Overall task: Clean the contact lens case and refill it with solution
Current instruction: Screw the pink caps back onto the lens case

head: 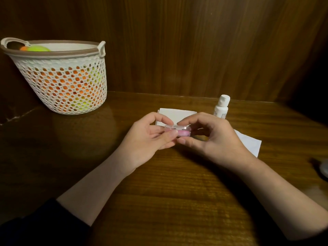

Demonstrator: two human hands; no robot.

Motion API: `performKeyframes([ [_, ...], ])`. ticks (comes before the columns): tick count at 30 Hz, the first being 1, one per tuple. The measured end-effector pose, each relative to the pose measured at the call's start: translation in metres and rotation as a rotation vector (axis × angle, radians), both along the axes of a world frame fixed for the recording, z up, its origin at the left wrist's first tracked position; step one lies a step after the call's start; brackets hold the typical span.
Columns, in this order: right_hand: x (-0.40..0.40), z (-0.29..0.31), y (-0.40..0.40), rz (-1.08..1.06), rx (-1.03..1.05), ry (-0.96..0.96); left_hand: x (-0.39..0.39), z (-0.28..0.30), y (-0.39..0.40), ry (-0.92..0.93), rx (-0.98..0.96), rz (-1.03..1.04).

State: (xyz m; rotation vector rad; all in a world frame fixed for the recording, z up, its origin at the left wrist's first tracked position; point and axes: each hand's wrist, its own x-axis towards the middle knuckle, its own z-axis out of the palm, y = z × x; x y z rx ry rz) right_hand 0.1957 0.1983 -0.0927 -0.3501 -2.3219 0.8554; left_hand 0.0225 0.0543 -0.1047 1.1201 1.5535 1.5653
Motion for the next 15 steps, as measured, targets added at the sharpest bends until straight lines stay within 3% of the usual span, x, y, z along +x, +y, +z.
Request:
performKeyframes([
  [15,0.0019,0.0022,-0.0029,0.003,0.112,0.024,0.0002,0.0012,-0.0004,0.155,0.019,0.009],
])
